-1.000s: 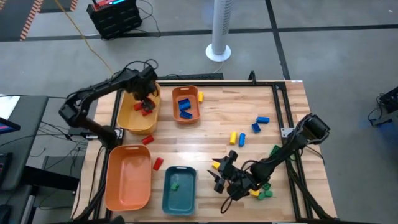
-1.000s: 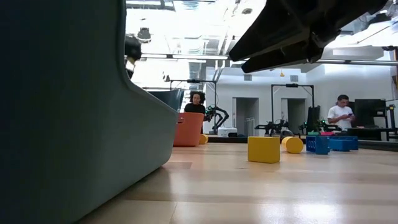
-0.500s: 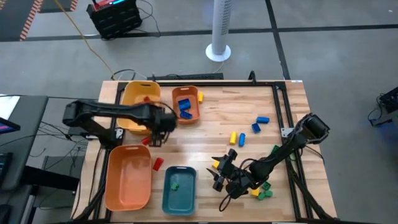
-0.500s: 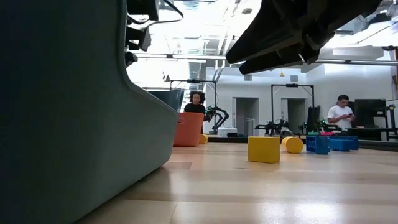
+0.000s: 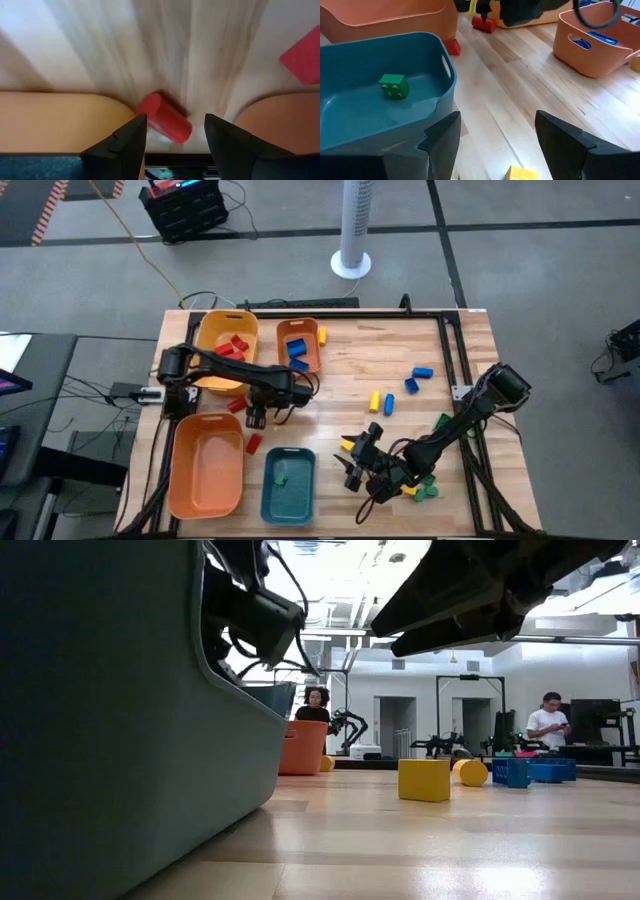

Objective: Sort blocks
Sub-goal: Put the red wooden block into the yellow bin

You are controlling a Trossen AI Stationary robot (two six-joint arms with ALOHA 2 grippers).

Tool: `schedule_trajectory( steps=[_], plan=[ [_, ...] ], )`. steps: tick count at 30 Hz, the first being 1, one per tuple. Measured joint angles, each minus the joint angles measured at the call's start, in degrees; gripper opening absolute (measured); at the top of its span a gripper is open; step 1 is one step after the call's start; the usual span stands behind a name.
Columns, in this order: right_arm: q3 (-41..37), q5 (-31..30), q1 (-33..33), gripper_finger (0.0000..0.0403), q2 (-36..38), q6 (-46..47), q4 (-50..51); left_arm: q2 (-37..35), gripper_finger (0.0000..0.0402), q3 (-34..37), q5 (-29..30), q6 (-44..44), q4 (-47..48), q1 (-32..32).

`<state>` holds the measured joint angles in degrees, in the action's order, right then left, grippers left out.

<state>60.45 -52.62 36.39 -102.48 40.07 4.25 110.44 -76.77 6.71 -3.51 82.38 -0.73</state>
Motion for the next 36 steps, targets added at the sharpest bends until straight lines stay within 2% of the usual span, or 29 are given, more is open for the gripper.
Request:
schedule_trajectory(
  steps=[7, 14, 27, 36],
  plan=[
    [0.00, -0.04, -0.04, 0.0270, 0.00, -0.02, 0.02, 4.50, 0.0193, 0.00, -1.96, -0.51, 1.10, 0.00],
    [0.00, -0.07, -0.05, 0.0270, 0.00, 0.00, 0.02, 7.79, 0.0193, 0.04, -0.98, 0.68, 2.76, 0.04],
    [0.00, -0.13, -0.03, 0.0270, 0.00, 0.00, -0.24, 7.79, 0.0193, 0.15, -0.20, 2.54, 3.31, 0.48],
    [0.00, -0.20, -0.16, 0.0270, 0.00, -0.02, -0.42, 7.79, 0.0193, 0.15, -0.56, 5.55, 7.46, 2.15]
  ],
)
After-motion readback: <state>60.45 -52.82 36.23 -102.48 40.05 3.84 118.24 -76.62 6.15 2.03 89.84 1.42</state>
